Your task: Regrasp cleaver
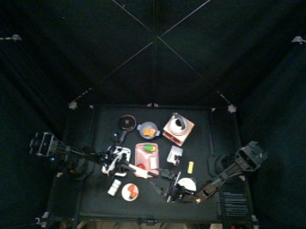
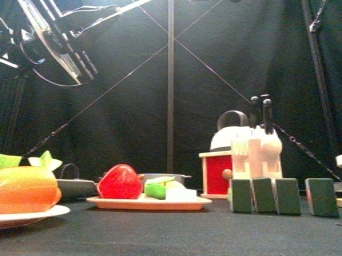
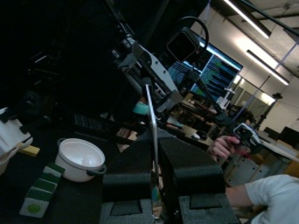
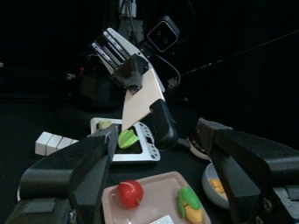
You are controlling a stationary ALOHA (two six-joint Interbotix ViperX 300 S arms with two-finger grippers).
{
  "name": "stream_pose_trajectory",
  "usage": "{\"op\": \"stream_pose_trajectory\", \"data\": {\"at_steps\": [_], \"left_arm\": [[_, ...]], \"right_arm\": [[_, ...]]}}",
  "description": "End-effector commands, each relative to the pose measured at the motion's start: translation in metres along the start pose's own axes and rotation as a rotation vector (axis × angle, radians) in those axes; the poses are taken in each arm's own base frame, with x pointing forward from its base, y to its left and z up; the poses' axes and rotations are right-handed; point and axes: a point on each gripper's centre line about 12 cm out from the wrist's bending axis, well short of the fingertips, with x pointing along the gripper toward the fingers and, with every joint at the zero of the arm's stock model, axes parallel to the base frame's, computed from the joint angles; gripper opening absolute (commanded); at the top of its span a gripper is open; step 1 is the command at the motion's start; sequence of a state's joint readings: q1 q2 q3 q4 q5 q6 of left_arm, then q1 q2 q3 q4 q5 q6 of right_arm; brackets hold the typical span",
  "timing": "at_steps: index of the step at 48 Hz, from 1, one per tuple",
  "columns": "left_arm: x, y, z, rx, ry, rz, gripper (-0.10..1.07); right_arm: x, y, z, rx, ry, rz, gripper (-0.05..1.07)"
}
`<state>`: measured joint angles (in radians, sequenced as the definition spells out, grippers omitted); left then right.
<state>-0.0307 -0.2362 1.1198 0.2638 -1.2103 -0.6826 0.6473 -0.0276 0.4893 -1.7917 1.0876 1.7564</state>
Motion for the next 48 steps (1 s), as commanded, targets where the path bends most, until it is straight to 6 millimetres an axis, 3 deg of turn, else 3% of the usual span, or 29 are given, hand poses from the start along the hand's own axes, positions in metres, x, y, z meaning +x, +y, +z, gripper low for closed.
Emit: {"op": "stream_pose_trajectory", "data": {"at_steps": [1,28,38,48], "left_arm": [[0.002,-0.003,0.006,0.008,-0.023,-0.012,0.38],[-0.010,-0.002,0.011,0.017,-0.033,0.008,0.38],[-0.022,0.002,0.014,0.033,-0.033,0.042,0.38],[-0.033,0.014,0.014,0.084,0.018,0.133,0.38]], "right_arm": [[0.000,-0.004,0.012,0.034,-0.016,-0.005,1.01],[0.014,-0.013,0.017,0.117,0.037,-0.136,1.01],[0.018,-0.013,0.042,0.233,0.047,-0.152,1.01],[0.023,-0.028,0.091,0.439,0.069,-0.175,1.01]]}}
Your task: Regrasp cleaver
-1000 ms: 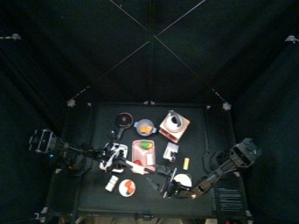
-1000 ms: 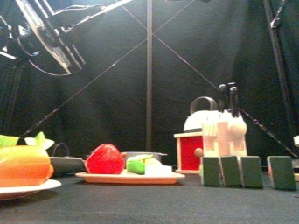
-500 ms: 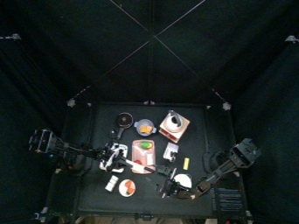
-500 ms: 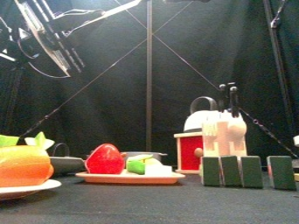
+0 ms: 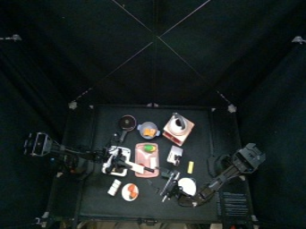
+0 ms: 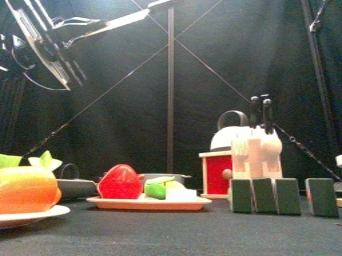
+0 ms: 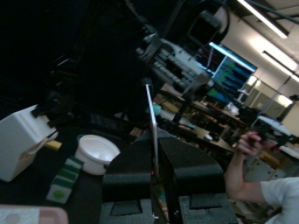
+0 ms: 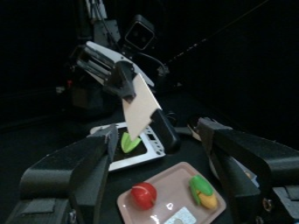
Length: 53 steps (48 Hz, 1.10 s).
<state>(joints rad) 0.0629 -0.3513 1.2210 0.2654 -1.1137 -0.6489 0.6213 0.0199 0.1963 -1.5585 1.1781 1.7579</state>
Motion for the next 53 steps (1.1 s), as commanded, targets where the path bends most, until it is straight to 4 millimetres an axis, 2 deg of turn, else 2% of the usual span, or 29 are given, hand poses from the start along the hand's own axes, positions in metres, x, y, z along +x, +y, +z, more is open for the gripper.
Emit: {"op": "stream_pose_trajectory", "data": {"at_steps": [1,10,19,29,34,44,53], "left_arm": [[0.001,-0.001,0.005,0.033,0.003,0.008,0.38],[-0.002,0.000,0.003,0.066,0.056,0.040,0.38],[-0.004,0.000,0.004,0.072,0.080,0.062,0.38],[-0.011,0.002,0.002,0.089,0.114,0.094,0.38],[-0.014,0.006,0.000,0.123,0.145,0.123,0.38],[-0.019,0.016,-0.010,0.211,0.252,0.194,0.38],[-0.023,0.022,-0.018,0.286,0.332,0.228,0.38]], "right_arm": [[0.000,-0.008,0.040,0.143,-0.003,-0.015,1.01],[0.020,-0.027,0.056,0.313,0.177,-0.091,1.01],[0.045,-0.058,0.067,0.307,0.411,-0.124,1.01],[0.069,-0.087,0.080,0.293,0.649,-0.054,1.01],[0.080,-0.097,0.074,0.226,0.717,-0.018,1.01],[0.093,-0.098,0.050,0.049,0.765,0.025,1.01],[0.102,-0.104,0.023,0.051,0.752,0.078,1.01]]}}
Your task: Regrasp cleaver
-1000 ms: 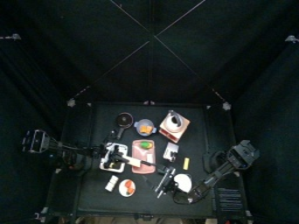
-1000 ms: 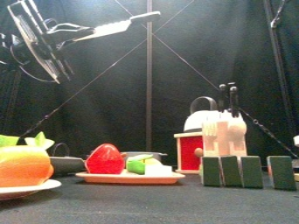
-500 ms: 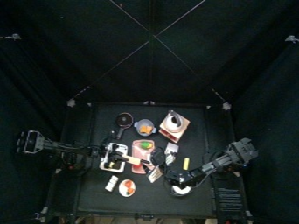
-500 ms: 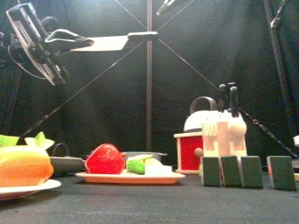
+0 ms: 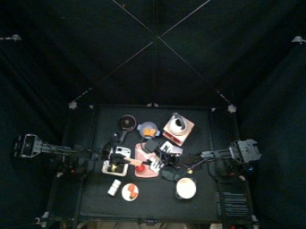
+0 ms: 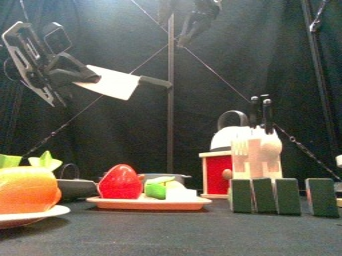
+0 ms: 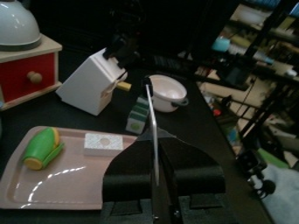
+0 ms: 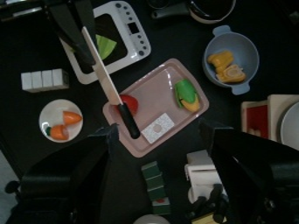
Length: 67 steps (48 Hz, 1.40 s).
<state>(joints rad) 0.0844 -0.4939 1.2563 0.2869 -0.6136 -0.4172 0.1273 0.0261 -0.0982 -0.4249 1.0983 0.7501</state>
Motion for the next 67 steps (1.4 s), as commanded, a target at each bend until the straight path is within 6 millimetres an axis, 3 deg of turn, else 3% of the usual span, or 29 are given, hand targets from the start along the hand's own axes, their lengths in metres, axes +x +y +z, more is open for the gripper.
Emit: {"op": "stream_pose_trajectory", "data": {"at_steps": [1,8,17,38,44,60,67], "left_arm": [[0.002,0.001,0.004,0.024,0.000,0.008,0.38],[0.001,0.002,0.002,0.058,0.009,0.013,0.38],[0.000,0.003,0.000,0.100,0.015,0.018,0.38],[0.000,0.003,0.000,0.134,0.012,0.018,0.38],[0.002,0.002,0.007,0.136,-0.019,0.009,0.38],[0.002,0.002,0.008,0.135,-0.022,0.009,0.38],[0.002,0.003,0.010,0.117,-0.032,0.019,0.38]], "right_arm": [[-0.007,-0.012,0.003,0.026,-0.045,0.043,1.01],[0.002,-0.019,-0.013,-0.009,-0.058,0.090,1.01],[0.006,-0.016,-0.019,-0.060,-0.171,0.172,1.01],[0.048,-0.008,-0.047,-0.161,-0.165,0.191,1.01],[0.070,-0.004,-0.056,-0.182,-0.120,0.173,1.01],[0.096,0.006,-0.055,-0.201,-0.112,0.175,0.99],[0.098,0.006,-0.055,-0.211,-0.120,0.177,0.87]]}}
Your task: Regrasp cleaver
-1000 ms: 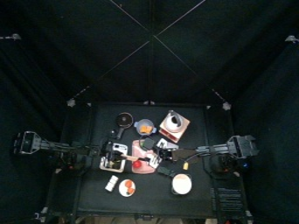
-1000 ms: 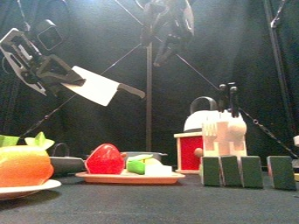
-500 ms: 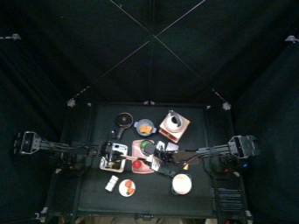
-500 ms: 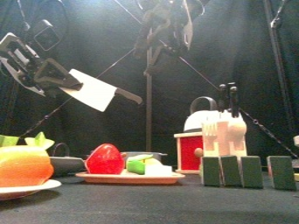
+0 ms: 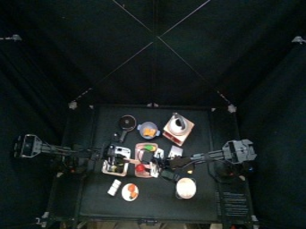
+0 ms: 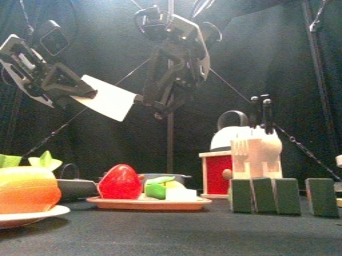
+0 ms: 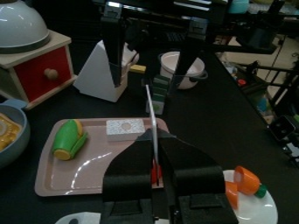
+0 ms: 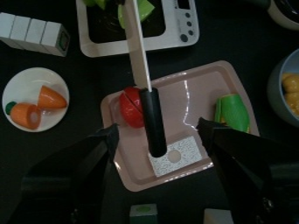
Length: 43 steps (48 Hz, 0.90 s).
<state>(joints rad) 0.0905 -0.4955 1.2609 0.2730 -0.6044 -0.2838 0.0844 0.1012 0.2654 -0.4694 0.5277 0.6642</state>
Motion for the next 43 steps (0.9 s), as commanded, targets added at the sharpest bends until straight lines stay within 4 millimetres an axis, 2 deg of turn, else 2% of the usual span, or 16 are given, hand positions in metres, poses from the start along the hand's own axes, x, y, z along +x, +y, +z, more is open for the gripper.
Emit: {"op": "stream_pose_trajectory", "data": {"at_steps": [1,6,12,19,24,31,43], "left_arm": [[0.003,0.001,0.011,-0.005,-0.038,0.004,0.38],[0.003,0.001,0.011,-0.012,-0.040,0.009,0.38],[0.002,0.000,0.014,-0.014,-0.053,0.003,0.38],[-0.004,-0.009,0.010,-0.066,-0.048,-0.008,0.38],[-0.007,-0.012,0.000,-0.110,-0.010,0.013,0.38],[-0.006,-0.028,-0.007,-0.103,0.023,-0.008,0.38],[0.012,-0.041,-0.029,-0.099,0.121,0.048,0.37]], "right_arm": [[-0.011,0.000,0.015,0.002,-0.053,0.011,0.85],[-0.011,-0.001,0.011,0.000,-0.044,0.009,0.70],[-0.010,-0.002,0.008,-0.005,-0.036,0.004,0.43],[-0.021,-0.007,0.011,-0.049,-0.067,-0.011,0.23],[-0.028,-0.010,0.012,-0.070,-0.080,-0.015,0.23],[-0.030,-0.015,0.003,-0.059,-0.069,-0.010,0.22],[-0.025,-0.017,-0.007,-0.042,-0.062,0.007,0.22]]}}
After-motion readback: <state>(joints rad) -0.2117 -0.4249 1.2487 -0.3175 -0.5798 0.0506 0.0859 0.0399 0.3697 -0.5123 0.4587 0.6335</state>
